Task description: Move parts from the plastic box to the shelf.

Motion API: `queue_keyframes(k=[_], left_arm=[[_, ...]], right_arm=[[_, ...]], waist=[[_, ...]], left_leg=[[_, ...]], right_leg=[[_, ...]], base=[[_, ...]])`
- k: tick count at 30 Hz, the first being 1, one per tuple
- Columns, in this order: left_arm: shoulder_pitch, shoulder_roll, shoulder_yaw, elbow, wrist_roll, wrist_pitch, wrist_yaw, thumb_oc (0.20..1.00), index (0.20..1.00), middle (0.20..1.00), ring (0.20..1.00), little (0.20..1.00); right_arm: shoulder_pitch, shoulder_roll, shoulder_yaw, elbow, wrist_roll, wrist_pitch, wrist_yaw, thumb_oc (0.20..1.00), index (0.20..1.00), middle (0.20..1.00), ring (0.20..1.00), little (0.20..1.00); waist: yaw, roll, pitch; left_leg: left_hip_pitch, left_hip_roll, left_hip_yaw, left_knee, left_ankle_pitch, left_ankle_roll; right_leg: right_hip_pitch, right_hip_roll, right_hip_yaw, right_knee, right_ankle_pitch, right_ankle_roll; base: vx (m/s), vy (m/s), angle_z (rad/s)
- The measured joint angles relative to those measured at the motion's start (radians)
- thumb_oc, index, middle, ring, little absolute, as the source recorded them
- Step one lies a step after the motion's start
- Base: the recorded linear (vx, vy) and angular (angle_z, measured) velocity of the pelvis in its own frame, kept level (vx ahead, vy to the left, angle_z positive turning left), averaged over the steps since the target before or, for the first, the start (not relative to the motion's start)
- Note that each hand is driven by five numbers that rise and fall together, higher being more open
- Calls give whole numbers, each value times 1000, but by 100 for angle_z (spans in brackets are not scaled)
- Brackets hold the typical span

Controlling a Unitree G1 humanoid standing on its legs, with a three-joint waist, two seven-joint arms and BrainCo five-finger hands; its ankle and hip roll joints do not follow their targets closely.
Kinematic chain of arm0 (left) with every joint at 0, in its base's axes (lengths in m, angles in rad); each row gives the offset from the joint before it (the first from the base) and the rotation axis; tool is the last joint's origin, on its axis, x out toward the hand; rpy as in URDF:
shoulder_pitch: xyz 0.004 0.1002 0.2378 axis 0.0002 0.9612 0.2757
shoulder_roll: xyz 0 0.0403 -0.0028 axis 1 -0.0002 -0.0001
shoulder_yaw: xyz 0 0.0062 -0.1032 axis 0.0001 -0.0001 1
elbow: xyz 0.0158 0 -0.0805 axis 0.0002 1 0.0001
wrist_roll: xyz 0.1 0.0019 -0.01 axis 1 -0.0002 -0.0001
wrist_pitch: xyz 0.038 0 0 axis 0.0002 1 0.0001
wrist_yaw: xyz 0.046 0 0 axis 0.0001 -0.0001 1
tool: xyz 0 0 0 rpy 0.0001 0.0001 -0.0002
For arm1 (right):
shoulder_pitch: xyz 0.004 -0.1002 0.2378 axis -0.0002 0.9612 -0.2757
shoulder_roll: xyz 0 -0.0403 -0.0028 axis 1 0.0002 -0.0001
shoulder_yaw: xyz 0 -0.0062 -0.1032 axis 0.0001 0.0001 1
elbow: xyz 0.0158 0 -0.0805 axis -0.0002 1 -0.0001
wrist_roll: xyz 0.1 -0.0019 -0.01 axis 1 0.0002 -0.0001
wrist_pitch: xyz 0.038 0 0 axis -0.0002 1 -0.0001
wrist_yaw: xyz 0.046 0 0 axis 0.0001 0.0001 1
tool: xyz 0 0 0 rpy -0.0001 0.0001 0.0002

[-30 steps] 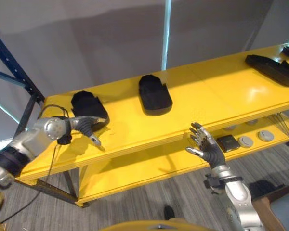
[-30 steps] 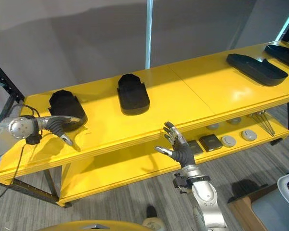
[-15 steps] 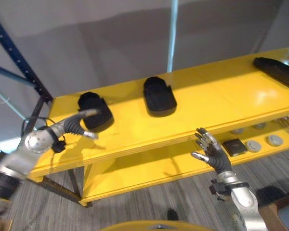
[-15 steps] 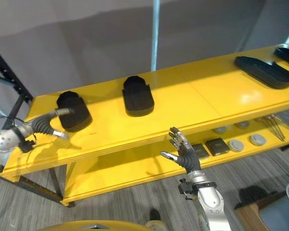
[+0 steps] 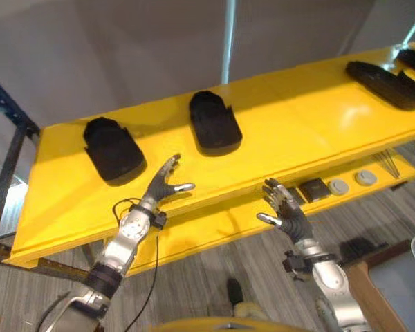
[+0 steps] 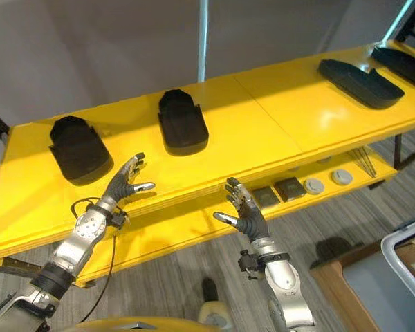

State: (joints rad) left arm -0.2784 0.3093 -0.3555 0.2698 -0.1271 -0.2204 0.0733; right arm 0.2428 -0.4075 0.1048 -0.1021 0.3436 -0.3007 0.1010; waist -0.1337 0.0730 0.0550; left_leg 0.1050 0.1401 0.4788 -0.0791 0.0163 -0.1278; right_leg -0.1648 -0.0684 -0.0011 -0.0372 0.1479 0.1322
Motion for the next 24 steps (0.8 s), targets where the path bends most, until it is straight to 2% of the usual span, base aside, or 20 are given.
queue_keyframes(k=[4, 7, 14, 24], left_arm=[[-94, -28, -2, 63, 2, -25, 82, 1000, 1000, 1000, 1000, 1000], [-131, -38, -2, 111, 28, -27, 142, 1000, 1000, 1000, 1000, 1000], [-169, -89, -3, 260, 75, -17, 263, 1000, 1000, 1000, 1000, 1000], [-227, -136, -1, 281, 66, -18, 392, 1000, 1000, 1000, 1000, 1000]], right_arm=[[-9, -5, 6, 1, 1, -3, -26, 1000, 1000, 1000, 1000, 1000], [-12, -15, 11, 1, 1, -3, -49, 1000, 1000, 1000, 1000, 1000], [-25, -19, 50, 1, 3, -12, -93, 1000, 1000, 1000, 1000, 1000], [-72, -38, 93, 1, 7, -29, -135, 1000, 1000, 1000, 1000, 1000]], waist=[[-10, 15, 17], [-27, 19, 23], [-30, 23, 27], [-35, 28, 39]], left_leg=[[-2, 5, 20, 0, -1, -1], [-5, 7, 27, 0, -1, -2], [-25, 5, 39, 0, -1, -2], [-54, 0, 38, 0, -1, -1]], right_leg=[[-14, 6, 19, -2, 5, 0], [-20, 7, 23, -2, 6, 0], [-45, 7, 28, -4, 12, -2], [-77, 5, 27, 0, 13, -1]], base=[[6, -14, -15], [3, -10, -6], [8, -11, -5], [-2, 0, -1]])
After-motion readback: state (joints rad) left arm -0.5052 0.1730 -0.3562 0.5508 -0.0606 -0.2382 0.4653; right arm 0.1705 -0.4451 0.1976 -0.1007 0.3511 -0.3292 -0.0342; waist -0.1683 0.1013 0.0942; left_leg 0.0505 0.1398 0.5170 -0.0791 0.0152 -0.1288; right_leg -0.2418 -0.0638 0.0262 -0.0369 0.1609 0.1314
